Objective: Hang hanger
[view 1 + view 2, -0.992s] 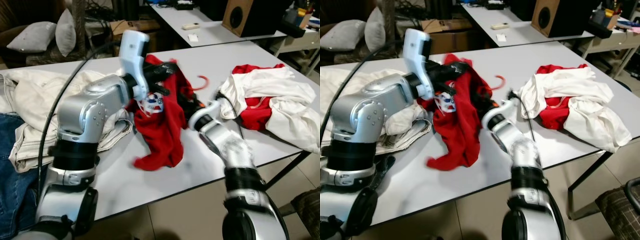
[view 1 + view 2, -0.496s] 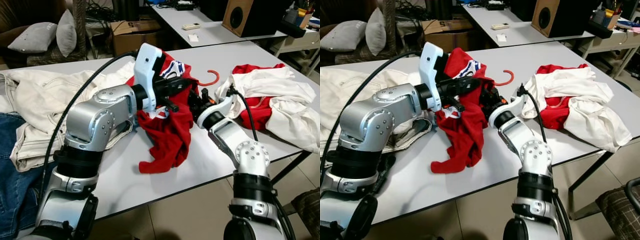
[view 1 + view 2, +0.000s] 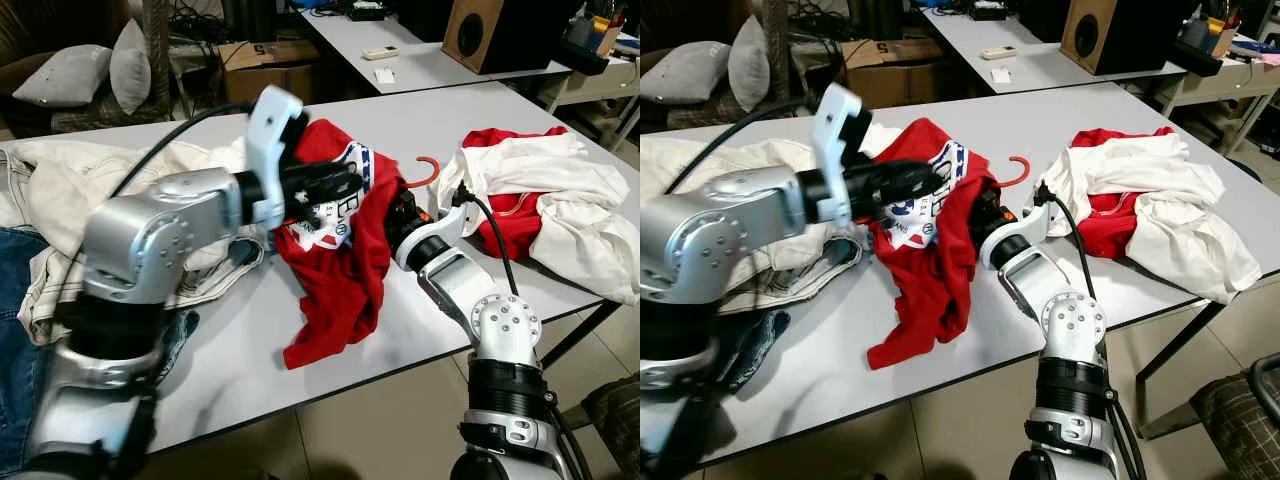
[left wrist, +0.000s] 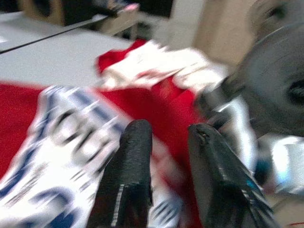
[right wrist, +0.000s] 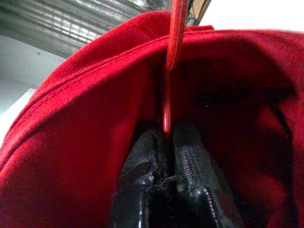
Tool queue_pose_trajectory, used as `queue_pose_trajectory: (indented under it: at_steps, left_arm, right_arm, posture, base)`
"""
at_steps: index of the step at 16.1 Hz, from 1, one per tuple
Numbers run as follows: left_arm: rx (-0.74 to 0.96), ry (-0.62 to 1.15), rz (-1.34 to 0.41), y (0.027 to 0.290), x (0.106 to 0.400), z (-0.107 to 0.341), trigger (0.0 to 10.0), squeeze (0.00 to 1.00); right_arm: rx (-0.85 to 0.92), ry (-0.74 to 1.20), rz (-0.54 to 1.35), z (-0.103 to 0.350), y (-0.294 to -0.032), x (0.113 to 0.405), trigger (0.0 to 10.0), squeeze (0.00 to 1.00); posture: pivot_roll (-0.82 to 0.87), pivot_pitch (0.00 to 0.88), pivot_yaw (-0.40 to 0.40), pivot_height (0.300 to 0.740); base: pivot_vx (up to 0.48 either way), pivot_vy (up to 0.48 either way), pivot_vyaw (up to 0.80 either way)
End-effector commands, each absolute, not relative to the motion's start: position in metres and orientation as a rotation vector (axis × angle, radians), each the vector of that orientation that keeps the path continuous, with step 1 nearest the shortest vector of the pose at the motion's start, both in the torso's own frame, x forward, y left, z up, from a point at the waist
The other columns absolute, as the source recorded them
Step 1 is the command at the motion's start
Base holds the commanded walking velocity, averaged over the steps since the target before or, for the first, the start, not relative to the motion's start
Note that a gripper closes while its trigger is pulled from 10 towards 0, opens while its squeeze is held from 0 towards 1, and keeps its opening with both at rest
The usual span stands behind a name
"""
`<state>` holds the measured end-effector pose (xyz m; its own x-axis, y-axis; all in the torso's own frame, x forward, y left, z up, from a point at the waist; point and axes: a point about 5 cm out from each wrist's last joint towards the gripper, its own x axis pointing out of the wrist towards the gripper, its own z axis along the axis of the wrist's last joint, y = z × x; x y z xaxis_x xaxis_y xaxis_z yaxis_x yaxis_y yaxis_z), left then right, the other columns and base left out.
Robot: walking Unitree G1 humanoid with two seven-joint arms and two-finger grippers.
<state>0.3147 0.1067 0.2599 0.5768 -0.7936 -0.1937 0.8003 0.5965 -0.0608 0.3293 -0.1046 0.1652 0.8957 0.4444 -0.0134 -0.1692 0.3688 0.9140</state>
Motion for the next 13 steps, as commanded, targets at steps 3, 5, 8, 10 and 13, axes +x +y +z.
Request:
queue_pose_trajectory:
  at_steps: [3, 5, 8, 10, 13]
  left_arm:
    - [0.091, 0.186, -0.761, 0.151, 0.311, 0.267, 10.0, 0.00]
    - [0.072, 0.182, -0.636, 0.180, 0.301, 0.264, 10.0, 0.00]
    - [0.052, 0.206, -0.502, 0.206, 0.274, 0.238, 10.0, 0.00]
    - [0.014, 0.226, -0.464, 0.206, 0.254, 0.224, 10.0, 0.00]
    - [-0.025, 0.169, -0.560, 0.183, 0.222, 0.219, 10.0, 0.00]
  right_arm:
    - [0.873, 0.180, 0.445, 0.188, -0.121, 0.318, 10.0, 0.00]
    - [0.770, 0.133, 0.468, 0.207, -0.137, 0.304, 10.0, 0.00]
    - [0.718, 0.033, 0.569, 0.247, -0.155, 0.278, 10.0, 0.00]
    - [0.735, 0.016, 0.629, 0.262, -0.159, 0.266, 10.0, 0.00]
    - [0.827, -0.011, 0.745, 0.283, -0.157, 0.253, 10.0, 0.00]
  posture:
    - [0.03, 0.000, -0.012, 0.740]
    - [0.04, 0.000, -0.024, 0.740]
    - [0.03, 0.000, -0.033, 0.740]
    - [0.03, 0.000, -0.038, 0.740]
    - [0.05, 0.000, -0.075, 0.740]
  base:
    - [0.000, 0.000, 0.53]
    - [0.000, 0.000, 0.80]
    - [0.000, 0.000, 0.80]
    - [0.000, 0.000, 0.80]
    - [0.000, 0.000, 0.80]
